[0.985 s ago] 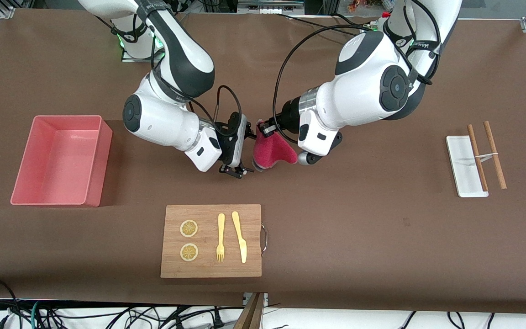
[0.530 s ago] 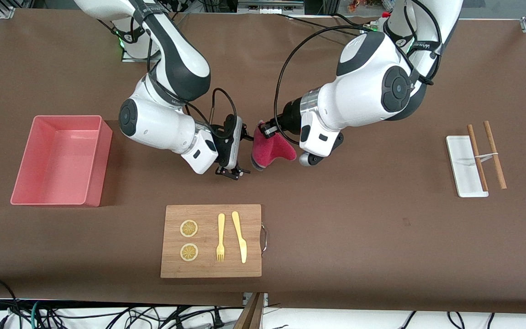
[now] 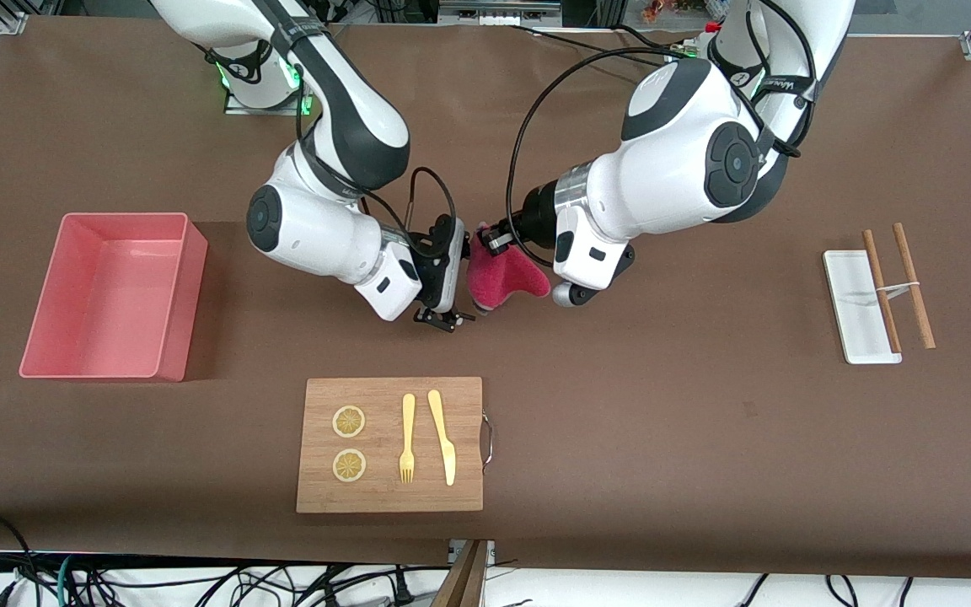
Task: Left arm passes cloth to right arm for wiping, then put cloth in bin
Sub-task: 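Grasp the cloth with the right gripper beside the left gripper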
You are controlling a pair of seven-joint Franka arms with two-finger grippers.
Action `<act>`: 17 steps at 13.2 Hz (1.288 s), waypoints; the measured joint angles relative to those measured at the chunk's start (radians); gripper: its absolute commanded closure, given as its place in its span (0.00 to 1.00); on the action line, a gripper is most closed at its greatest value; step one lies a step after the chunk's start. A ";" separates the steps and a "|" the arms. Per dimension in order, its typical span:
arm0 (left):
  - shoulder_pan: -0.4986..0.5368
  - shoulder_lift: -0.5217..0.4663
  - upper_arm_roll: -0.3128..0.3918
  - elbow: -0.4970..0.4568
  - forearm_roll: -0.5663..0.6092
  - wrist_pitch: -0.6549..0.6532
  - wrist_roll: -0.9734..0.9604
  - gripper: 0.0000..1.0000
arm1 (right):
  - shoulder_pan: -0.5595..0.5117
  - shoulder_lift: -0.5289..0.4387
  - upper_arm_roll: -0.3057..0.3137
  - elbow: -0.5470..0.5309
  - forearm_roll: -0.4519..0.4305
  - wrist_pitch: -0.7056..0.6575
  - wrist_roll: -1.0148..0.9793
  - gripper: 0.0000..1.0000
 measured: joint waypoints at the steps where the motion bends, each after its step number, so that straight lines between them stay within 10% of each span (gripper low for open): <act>1: 0.000 0.000 0.000 0.000 0.000 0.000 0.000 1.00 | 0.005 0.000 0.000 0.000 0.000 0.003 0.002 0.01; 3: 0.000 0.000 0.000 0.000 0.000 0.000 0.000 1.00 | 0.017 0.000 0.001 0.001 0.003 0.022 0.006 0.15; 7: 0.000 0.000 0.001 0.000 0.000 0.000 -0.001 1.00 | 0.037 0.000 0.001 0.001 0.005 0.041 0.032 0.98; 12: 0.001 0.000 0.001 0.000 0.000 0.000 -0.001 1.00 | 0.031 0.009 -0.003 0.001 0.007 0.043 0.049 1.00; 14: 0.001 0.000 0.002 0.000 0.000 0.000 -0.001 0.78 | 0.032 0.015 -0.005 0.001 0.007 0.043 0.079 1.00; 17: 0.001 0.000 0.002 0.000 0.000 0.000 -0.001 0.78 | 0.034 0.015 -0.005 0.001 0.005 0.044 0.120 1.00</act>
